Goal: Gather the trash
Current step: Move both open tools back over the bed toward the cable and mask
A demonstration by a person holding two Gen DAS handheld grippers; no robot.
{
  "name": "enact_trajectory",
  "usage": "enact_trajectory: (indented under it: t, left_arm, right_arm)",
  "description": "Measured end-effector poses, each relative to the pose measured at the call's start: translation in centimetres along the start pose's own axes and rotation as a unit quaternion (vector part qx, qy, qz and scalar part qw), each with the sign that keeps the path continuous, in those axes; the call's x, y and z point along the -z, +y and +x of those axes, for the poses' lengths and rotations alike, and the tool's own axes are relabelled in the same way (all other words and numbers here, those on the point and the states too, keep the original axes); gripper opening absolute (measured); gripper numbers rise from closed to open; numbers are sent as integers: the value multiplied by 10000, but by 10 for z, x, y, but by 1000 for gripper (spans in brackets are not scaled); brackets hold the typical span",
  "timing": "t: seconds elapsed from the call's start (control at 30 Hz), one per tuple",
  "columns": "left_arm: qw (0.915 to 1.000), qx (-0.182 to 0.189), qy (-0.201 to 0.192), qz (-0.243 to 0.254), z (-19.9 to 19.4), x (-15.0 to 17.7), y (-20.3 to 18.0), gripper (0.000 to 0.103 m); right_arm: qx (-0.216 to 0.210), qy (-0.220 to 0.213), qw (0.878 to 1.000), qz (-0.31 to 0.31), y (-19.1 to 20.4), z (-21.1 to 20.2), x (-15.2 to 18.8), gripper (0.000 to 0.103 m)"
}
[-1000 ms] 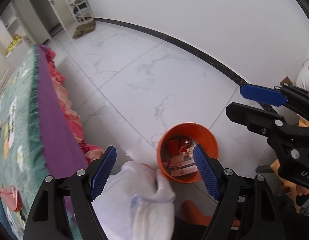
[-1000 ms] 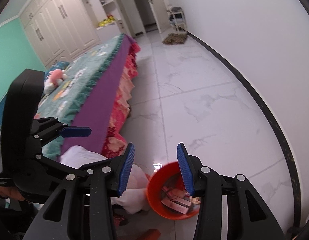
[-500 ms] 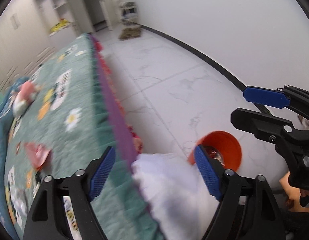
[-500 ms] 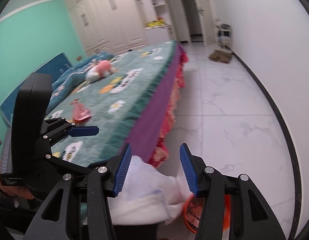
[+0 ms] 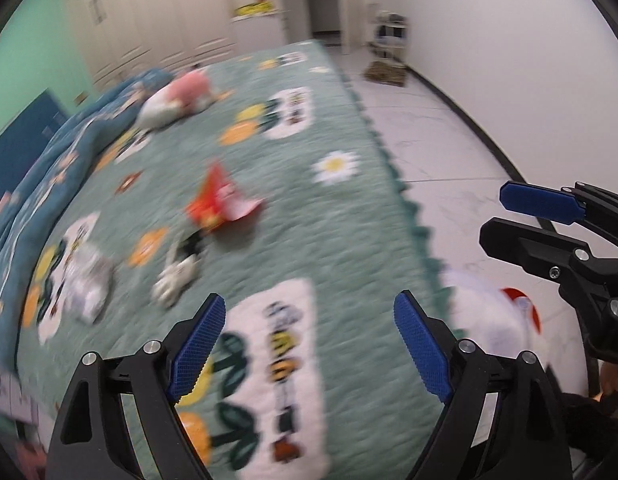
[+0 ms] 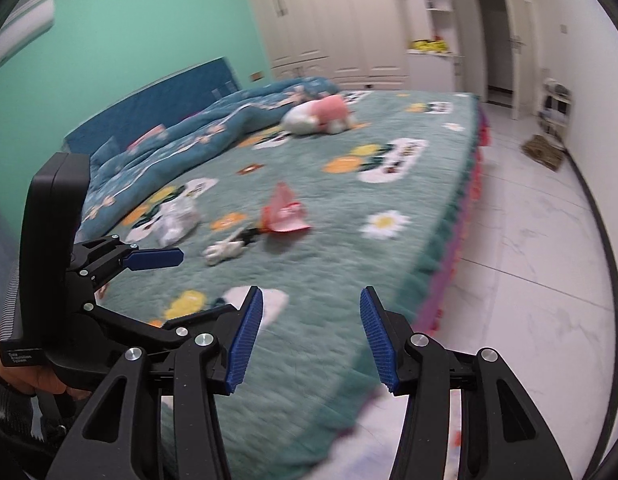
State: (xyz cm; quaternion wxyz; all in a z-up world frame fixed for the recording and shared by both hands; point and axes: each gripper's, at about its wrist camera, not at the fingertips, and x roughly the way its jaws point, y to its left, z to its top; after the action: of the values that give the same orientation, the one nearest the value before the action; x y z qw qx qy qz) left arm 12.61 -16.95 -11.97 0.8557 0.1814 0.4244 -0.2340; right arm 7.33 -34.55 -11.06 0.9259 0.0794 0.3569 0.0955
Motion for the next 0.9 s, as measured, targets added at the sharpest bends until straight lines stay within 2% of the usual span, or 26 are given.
enact_trajectory:
  t: [0.2,0.4,0.77,0.9]
  left_arm:
    - [9983,-229,129,-518,4,12,58,86]
    - [9960,-274,228,-817,17,15,99,86]
    - [9912,-203,586,-1171,70,5,140,86]
    - [9902,-187,750,-1162,93,2,149,86]
  right_arm:
    - [-385,213,9980,-449,52,53,-27,51]
    - [-572,354,9956,-657,80,97,-51,51]
    - [-693,687,9925,-734,82,164,-74,51]
    - [-720,784,9917,-718,77,184,-77,51]
